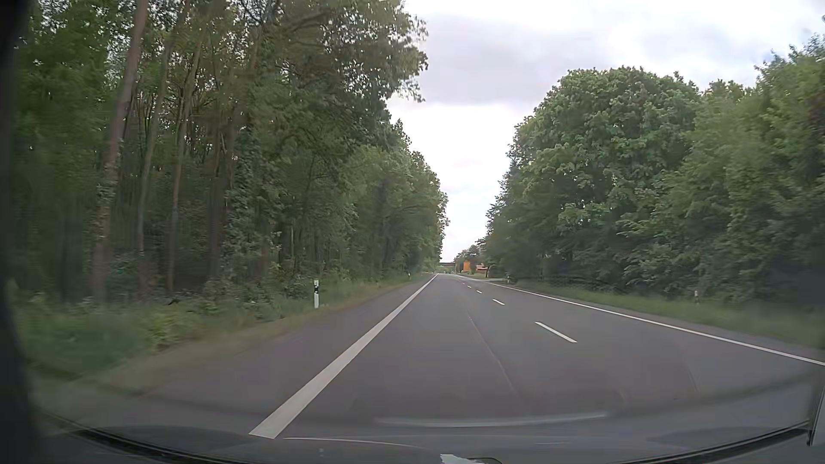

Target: Follow the waypoints while adhering to traffic rules and regulations

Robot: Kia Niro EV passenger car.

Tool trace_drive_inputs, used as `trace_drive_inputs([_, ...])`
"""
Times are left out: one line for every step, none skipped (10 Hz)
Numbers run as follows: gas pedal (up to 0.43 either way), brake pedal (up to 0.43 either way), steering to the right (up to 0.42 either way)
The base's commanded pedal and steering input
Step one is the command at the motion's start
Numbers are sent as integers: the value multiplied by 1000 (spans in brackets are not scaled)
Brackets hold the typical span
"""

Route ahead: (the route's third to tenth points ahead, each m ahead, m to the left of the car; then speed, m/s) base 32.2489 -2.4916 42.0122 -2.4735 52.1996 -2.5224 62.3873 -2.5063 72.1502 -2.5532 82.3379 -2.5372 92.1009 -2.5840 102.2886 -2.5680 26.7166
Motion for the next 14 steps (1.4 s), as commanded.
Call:
trace_drive_inputs([220,0,4])
trace_drive_inputs([220,0,5])
trace_drive_inputs([220,0,6])
trace_drive_inputs([220,0,7])
trace_drive_inputs([220,0,7])
trace_drive_inputs([220,0,7])
trace_drive_inputs([220,0,7])
trace_drive_inputs([220,0,6])
trace_drive_inputs([220,0,6])
trace_drive_inputs([220,0,6])
trace_drive_inputs([220,0,5])
trace_drive_inputs([220,0,5])
trace_drive_inputs([220,0,6])
trace_drive_inputs([220,0,6])
